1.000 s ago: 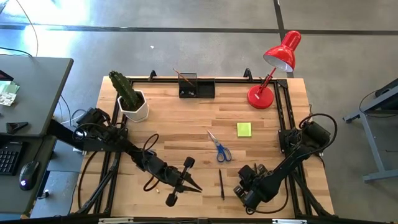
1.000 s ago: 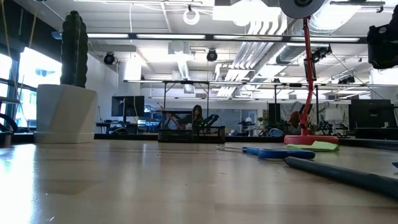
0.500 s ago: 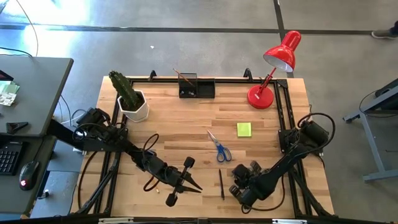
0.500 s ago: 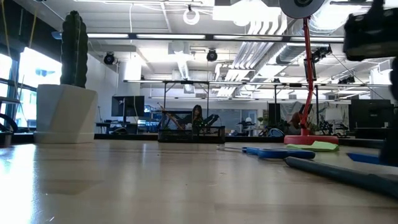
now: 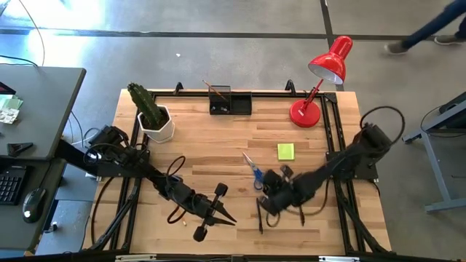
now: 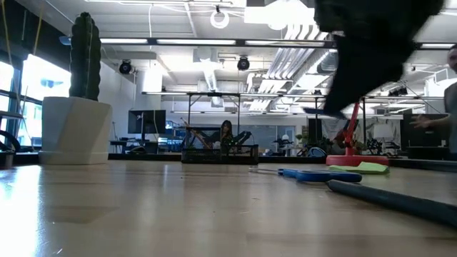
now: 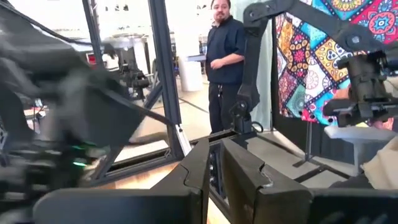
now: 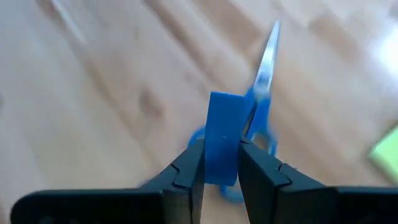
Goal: Pick and place office supplies into organizer
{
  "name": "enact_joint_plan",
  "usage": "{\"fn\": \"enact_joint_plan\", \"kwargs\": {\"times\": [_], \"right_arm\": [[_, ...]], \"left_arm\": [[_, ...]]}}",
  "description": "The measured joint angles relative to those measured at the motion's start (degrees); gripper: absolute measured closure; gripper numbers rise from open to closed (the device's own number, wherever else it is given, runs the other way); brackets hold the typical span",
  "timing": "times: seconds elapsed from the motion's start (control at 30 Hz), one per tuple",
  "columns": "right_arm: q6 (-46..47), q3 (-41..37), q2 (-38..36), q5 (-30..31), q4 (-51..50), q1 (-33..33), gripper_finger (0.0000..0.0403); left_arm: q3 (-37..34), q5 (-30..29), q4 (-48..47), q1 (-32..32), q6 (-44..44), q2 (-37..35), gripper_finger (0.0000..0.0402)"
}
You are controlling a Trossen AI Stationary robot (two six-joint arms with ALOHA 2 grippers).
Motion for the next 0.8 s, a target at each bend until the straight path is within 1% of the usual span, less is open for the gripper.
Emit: {"fn": "enact_joint_plan", "kwargs": {"times": [0.2,0.3,0.43,0.6,0.8], "right_arm": [[-16.7,0.0,-0.8,-2.2,6.4,-10.0,0.0327],[-23.4,0.0,-0.8,-2.2,8.8,-14.6,0.0328],[-31.4,0.0,-1.1,-3.0,12.6,-20.3,0.0328],[-39.2,0.0,-1.1,-8.2,17.7,-28.3,0.0325],[-51.5,0.0,-0.9,-15.5,31.6,-36.9,0.0325]], "left_arm": [[0.0,0.5,-0.7,0.0,-0.1,-0.6,0.0371],[0.0,0.4,-1.1,0.0,-0.3,-1.1,0.0373],[0.0,0.2,-4.9,0.0,-0.6,-2.8,0.0372],[0.0,-0.1,-8.3,0.0,-1.5,-5.2,0.0371],[0.0,0.9,-8.2,0.0,-1.6,-5.2,0.0371]]}}
